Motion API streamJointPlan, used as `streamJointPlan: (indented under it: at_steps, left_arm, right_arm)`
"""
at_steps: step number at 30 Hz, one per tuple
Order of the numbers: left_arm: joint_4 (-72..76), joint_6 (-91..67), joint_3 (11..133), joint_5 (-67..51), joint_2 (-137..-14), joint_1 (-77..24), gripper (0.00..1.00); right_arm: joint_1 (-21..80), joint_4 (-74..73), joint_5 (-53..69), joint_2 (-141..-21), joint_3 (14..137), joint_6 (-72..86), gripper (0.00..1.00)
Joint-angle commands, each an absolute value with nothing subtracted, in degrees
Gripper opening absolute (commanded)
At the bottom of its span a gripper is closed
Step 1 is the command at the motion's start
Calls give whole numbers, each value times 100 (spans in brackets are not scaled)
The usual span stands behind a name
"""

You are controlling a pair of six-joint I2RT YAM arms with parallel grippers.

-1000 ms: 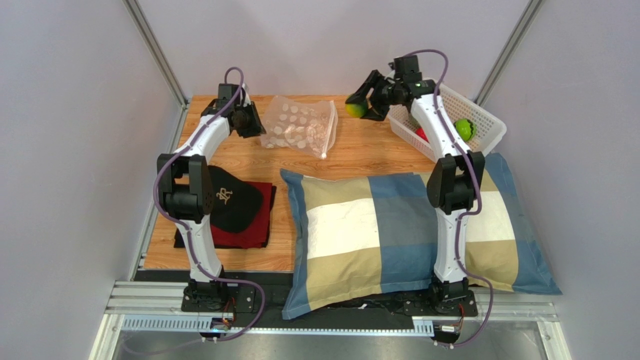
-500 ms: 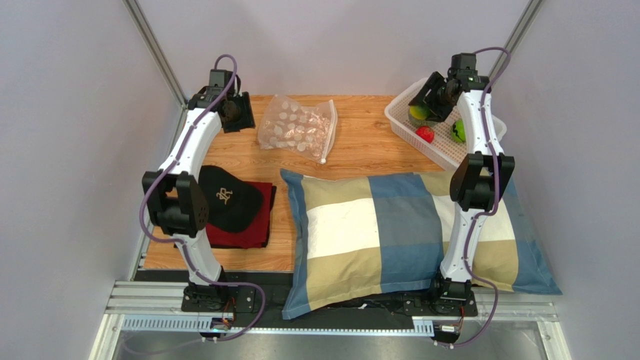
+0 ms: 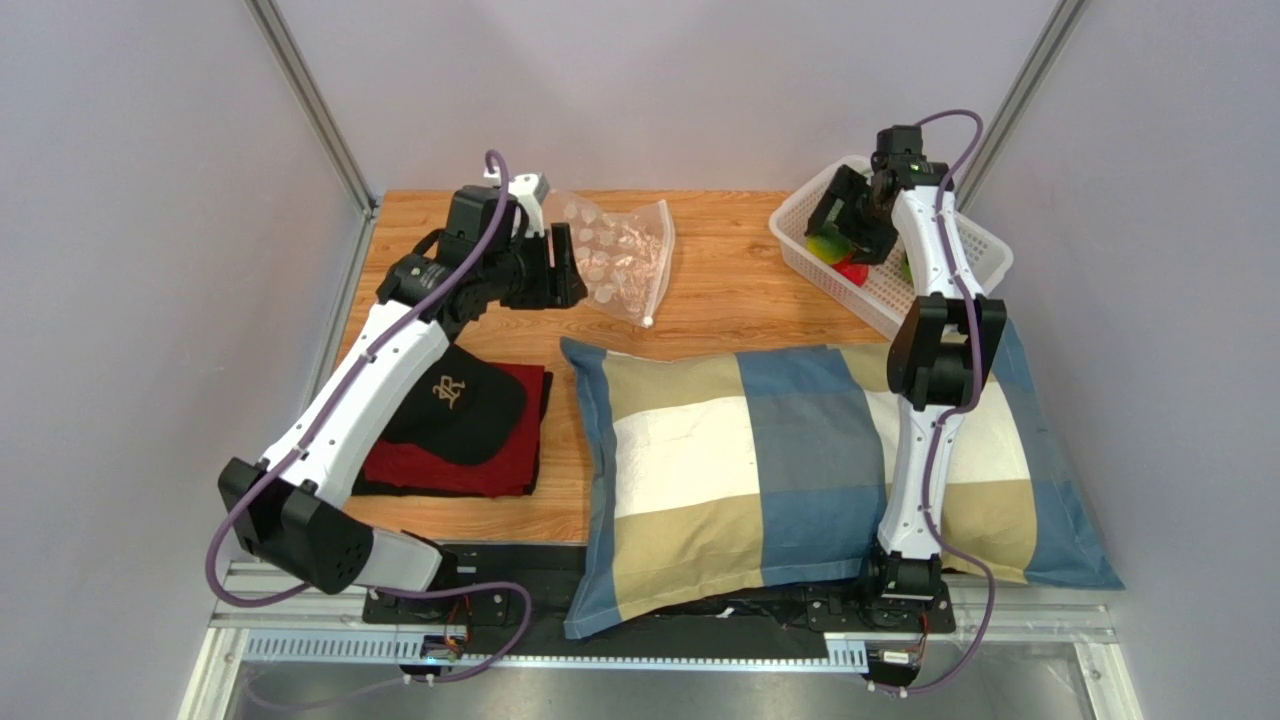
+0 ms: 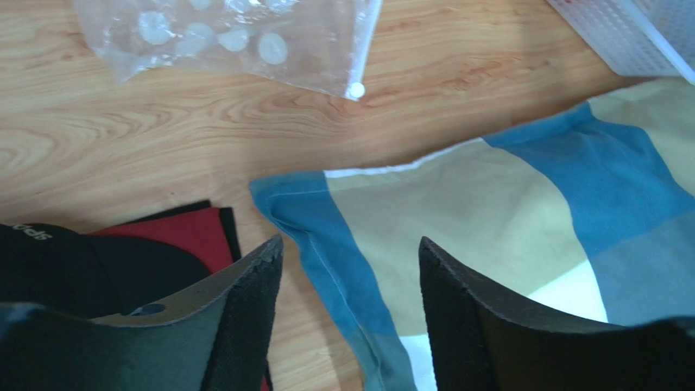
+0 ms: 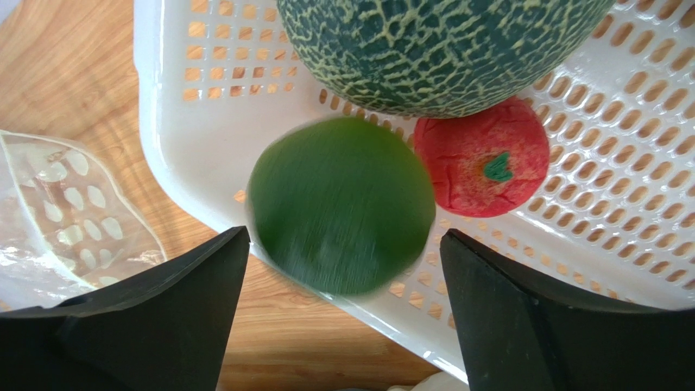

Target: Open the zip-top bag and remove the fake food

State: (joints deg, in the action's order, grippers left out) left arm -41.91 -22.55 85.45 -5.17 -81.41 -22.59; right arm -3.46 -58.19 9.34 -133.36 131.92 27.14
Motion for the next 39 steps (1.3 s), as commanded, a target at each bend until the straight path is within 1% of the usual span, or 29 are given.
streamJointPlan:
  at_steps: [1,2,7,9,11,13,15,16,17,18,19,20,21,22,25,26,28,29,32,34,39]
  left_arm:
    - [-3937,-2434,8376,-694,-7577,-2530,71]
    - [-3946,-2452,8298,-712,-7515,-2566,75]
    - [-4025,-2540,8139,-914,-7172,-2698,77]
    - [-3999,-2566,8042,-1036,-6997,-2786,77]
    - [-3955,-2593,7937,-1090,-6891,-2874,78]
    - [-3781,-2785,7797,-1274,-6715,-2944,78]
    - [-3587,-2952,7542,-1467,-6497,-3005,80]
    - [-3386,-3110,7463,-1459,-6399,-3067,81]
    - [-3297,-3164,7358,-1442,-6311,-3128,84]
    - [-3218,-3208,7322,-1337,-6119,-3242,84]
    - [-3095,-3278,7295,-1292,-6021,-3269,84]
    - [-3042,-3313,7269,-1248,-5916,-3304,84]
    - [-2980,-3322,7269,-1178,-5706,-3313,85]
    - [-2866,-3322,7277,-1143,-5600,-3322,85]
    - [-2812,-3077,7549,-985,-5230,-3314,86]
    - [-2873,-2772,7872,-880,-5151,-3322,87]
    - [-2953,-2445,8207,-537,-4984,-3322,89]
    - [-2971,-2287,8453,-449,-4949,-3322,92]
    - [-3172,-2268,8761,-316,-4922,-3322,93]
    - [-3304,-2329,8763,-159,-4878,-3322,93]
    - [-3296,-2461,8534,-9,-4650,-3322,93]
  right_arm:
    - [-343,-5862,607,-13210,13447,2409,98]
    - [-343,-5923,528,-13201,13465,2365,100]
    - [-308,-6415,194,-12965,13641,2311,100]
    - [-212,-6766,9,-12606,13579,2338,100]
    - [-115,-7169,-446,-12263,13431,2373,100]
    - [87,-7268,-475,-11569,13045,2399,100]
    - [350,-7304,-230,-11085,12333,2452,100]
    - [447,-7304,-107,-10535,12114,2478,100]
    - [544,-7286,156,-10268,11816,2539,100]
    - [789,-7243,219,-9926,11299,2531,100]
    - [913,-7216,211,-9323,10998,2549,100]
    - [1045,-7111,228,-8942,10734,2549,100]
    - [1255,-7041,255,-8590,10218,2514,100]
    - [1309,-6988,229,-7821,9978,2548,100]
    - [1310,-6575,106,-6640,9179,2733,100]
    - [1310,-6444,10,-6018,9080,2751,100]
    - [1301,-6416,9,-5504,9035,2830,100]
    - [1301,-6451,-209,-5232,9053,2891,100]
    - [1310,-6749,-150,-5229,9184,3085,100]
    - [1310,-6986,-106,-5291,9255,3111,100]
    - [1301,-6549,211,-4905,8693,3102,100]
